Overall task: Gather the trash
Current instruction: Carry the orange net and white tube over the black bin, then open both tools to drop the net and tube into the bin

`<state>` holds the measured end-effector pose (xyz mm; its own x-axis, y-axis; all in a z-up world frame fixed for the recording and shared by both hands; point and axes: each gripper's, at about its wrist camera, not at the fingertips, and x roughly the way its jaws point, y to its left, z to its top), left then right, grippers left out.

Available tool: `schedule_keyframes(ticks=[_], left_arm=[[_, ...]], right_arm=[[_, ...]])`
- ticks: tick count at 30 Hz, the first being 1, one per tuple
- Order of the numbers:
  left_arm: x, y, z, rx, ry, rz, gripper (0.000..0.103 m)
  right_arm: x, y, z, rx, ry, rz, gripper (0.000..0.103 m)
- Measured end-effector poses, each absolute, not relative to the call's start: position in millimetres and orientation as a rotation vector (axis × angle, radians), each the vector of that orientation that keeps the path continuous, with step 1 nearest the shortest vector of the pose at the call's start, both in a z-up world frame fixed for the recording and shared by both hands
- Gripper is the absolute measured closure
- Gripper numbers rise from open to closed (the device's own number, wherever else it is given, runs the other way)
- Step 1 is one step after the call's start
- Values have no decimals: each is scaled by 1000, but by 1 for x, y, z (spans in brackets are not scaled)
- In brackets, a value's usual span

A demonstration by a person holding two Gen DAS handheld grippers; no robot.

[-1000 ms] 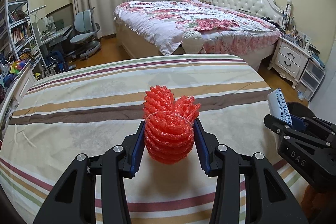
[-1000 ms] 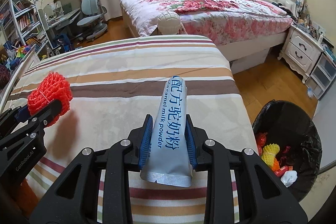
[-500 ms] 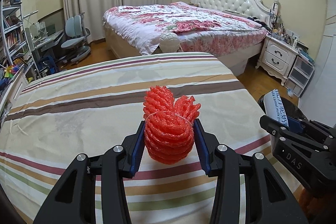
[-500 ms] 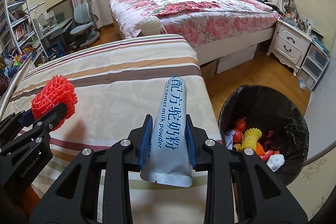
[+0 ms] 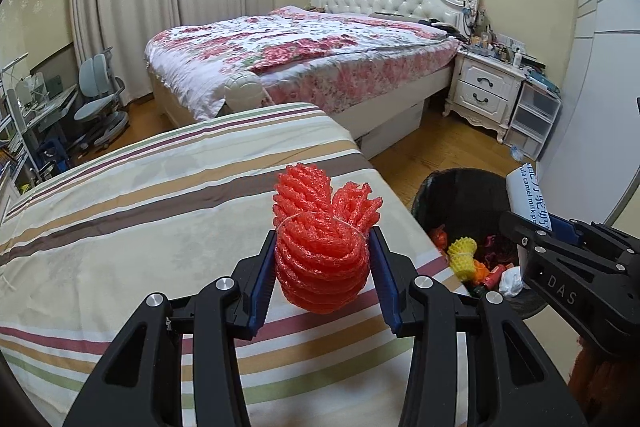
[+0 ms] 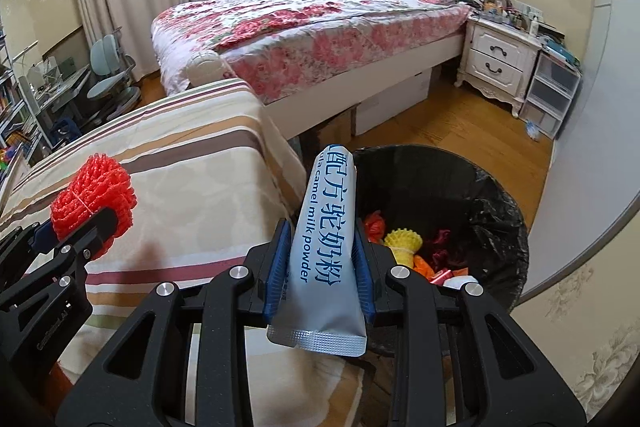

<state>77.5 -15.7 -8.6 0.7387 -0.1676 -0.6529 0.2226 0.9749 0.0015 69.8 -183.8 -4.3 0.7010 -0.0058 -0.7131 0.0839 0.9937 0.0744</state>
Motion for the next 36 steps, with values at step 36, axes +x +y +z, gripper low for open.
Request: schedule_keyframes(ticks=[36], left_arm=[[109, -132, -15, 207, 671, -336, 29]], right_arm=[[84, -288, -27, 216, 797, -262, 58]])
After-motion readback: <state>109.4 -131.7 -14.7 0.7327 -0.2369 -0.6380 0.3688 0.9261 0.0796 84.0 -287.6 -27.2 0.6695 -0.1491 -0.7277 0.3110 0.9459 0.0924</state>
